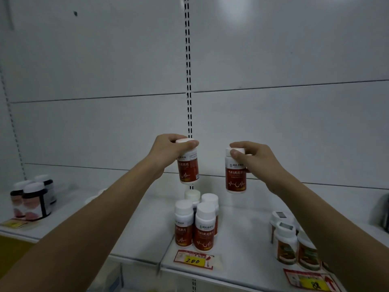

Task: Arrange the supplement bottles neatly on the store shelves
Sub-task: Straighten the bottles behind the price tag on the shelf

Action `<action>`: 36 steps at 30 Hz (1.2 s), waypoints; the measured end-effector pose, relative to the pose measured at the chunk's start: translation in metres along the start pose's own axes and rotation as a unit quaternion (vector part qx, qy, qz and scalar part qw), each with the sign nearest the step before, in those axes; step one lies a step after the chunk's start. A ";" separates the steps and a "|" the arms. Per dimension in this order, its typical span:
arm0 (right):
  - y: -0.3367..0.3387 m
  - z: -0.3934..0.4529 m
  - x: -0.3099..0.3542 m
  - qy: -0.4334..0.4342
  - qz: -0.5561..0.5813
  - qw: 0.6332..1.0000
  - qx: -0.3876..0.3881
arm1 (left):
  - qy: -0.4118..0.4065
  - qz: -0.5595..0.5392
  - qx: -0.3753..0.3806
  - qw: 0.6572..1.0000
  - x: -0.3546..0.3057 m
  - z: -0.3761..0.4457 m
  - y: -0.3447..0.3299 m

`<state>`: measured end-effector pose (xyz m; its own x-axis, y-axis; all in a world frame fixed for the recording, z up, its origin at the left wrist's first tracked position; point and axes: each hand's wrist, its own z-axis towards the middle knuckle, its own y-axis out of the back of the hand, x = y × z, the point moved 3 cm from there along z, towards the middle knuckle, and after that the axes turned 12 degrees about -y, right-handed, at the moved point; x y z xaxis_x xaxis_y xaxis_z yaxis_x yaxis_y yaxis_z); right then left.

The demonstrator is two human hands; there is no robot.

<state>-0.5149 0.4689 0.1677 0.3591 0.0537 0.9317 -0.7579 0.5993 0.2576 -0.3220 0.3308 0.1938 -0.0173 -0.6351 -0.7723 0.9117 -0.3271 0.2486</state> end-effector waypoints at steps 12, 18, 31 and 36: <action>-0.055 0.056 -0.046 -0.091 0.058 0.991 -0.081 | 0.034 -0.095 0.033 0.994 0.089 0.044 -0.030; -0.070 0.066 -0.077 -0.109 0.083 0.988 -0.069 | 0.061 -0.114 0.059 0.990 0.130 0.044 -0.047; -0.087 0.063 -0.121 -0.189 0.050 0.979 0.060 | 0.094 -0.084 0.179 0.976 0.190 0.020 -0.071; -0.088 0.060 -0.126 -0.198 0.058 0.974 0.089 | 0.099 -0.112 0.242 0.959 0.193 0.015 -0.069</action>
<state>-0.5259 0.3614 0.0428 0.0549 -0.2207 0.9738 -0.8763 0.4569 0.1529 -0.3942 0.2202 0.0366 -0.0688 -0.3816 -0.9218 0.5963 -0.7565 0.2687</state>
